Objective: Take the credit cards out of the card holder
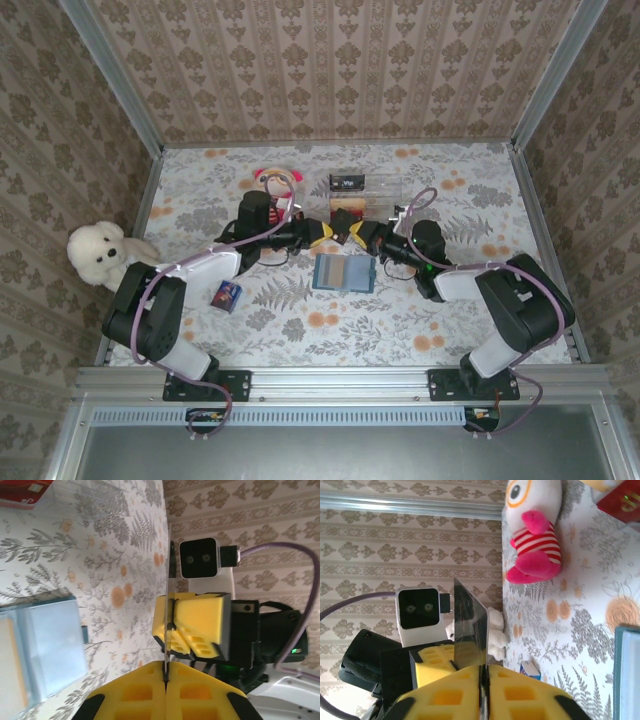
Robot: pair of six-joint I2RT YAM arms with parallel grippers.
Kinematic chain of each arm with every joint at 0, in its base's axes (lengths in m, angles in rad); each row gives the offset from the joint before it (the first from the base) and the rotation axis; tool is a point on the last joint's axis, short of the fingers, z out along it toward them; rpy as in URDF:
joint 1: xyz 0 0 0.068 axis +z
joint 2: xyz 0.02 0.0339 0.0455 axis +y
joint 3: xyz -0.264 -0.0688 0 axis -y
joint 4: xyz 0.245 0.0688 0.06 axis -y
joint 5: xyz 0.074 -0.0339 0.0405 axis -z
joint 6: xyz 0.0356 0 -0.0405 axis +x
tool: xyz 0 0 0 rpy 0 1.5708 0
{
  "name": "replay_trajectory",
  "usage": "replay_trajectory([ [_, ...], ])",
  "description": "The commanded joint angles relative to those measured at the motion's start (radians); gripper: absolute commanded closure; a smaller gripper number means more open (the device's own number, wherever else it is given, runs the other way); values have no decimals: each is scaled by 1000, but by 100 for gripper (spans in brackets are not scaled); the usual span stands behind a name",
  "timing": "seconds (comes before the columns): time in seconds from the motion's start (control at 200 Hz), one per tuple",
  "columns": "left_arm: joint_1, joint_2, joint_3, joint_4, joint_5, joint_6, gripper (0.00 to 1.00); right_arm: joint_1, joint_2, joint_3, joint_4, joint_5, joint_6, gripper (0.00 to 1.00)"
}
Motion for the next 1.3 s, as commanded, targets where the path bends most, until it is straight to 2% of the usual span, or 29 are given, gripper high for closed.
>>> replay_trajectory([
  [0.0,10,-48,52,-184,-34,198,100,7,-100,23,-237,6,-115,67],
  [0.11,12,-69,120,-399,-111,388,100,7,-229,62,-586,83,-269,38],
  [0.23,11,-69,194,-542,-183,539,100,6,-337,133,-976,237,-413,24],
  [0.45,3,-12,395,-707,-253,786,100,0,-434,191,-1188,324,-543,7],
  [0.58,-5,64,558,-816,-282,969,100,-3,-449,194,-1213,332,-572,0],
  [0.69,-4,147,712,-886,-332,1115,100,-3,-444,204,-1243,338,-584,0],
  [0.945,-2,335,950,-893,-455,1459,100,-16,-407,250,-1314,358,-587,0],
  [1.155,1,393,1012,-871,-417,1703,100,-29,-360,264,-1314,358,-573,0],
  [1.295,17,443,1069,-944,-363,1835,100,-33,-318,296,-1326,338,-579,0],
])
